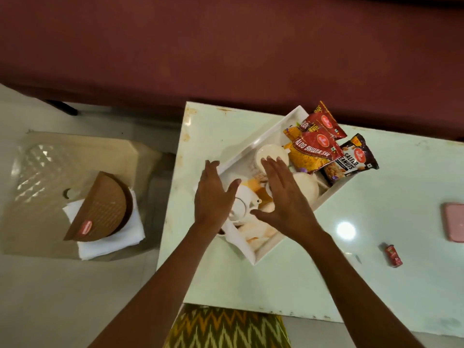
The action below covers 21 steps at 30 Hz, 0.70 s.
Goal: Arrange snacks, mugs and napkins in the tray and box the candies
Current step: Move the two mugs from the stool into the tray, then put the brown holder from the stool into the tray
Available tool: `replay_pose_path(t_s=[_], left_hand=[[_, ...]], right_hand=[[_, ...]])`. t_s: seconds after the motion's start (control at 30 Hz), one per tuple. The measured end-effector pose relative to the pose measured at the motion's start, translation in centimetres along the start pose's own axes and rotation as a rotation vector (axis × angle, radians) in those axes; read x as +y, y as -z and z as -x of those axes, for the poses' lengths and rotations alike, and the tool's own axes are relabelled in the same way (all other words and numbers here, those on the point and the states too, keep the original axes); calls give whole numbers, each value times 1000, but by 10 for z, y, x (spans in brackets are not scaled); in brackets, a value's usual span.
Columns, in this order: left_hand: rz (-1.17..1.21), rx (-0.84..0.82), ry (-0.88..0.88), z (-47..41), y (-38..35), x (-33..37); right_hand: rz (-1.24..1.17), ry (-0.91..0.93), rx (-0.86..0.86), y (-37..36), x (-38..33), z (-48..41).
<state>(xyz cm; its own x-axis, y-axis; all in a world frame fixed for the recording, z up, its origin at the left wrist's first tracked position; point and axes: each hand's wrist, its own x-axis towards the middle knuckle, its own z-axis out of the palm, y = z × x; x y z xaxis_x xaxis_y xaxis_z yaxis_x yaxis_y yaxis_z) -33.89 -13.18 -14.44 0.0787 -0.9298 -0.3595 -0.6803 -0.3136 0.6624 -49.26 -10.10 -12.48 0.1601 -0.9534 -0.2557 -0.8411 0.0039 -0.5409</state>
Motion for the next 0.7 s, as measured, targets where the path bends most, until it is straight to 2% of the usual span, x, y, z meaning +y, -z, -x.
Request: replay_pose_path(t_s=[0.17, 0.3, 0.43, 0.6, 0.7], left_hand=[[44, 123, 40, 9, 60, -47], [-4, 256, 119, 22, 99, -85], [-7, 331, 289, 33, 129, -128], [-12, 291, 301, 36, 151, -172], [-61, 288, 287, 34, 157, -185]], right_hand=[[-80, 91, -40, -35, -83, -23], [-247, 68, -76, -70, -139, -35], [-427, -132, -156, -115, -181, -45], [-605, -428, -236, -162, -209, -56], [-642, -536, -250, -181, -215, -60]])
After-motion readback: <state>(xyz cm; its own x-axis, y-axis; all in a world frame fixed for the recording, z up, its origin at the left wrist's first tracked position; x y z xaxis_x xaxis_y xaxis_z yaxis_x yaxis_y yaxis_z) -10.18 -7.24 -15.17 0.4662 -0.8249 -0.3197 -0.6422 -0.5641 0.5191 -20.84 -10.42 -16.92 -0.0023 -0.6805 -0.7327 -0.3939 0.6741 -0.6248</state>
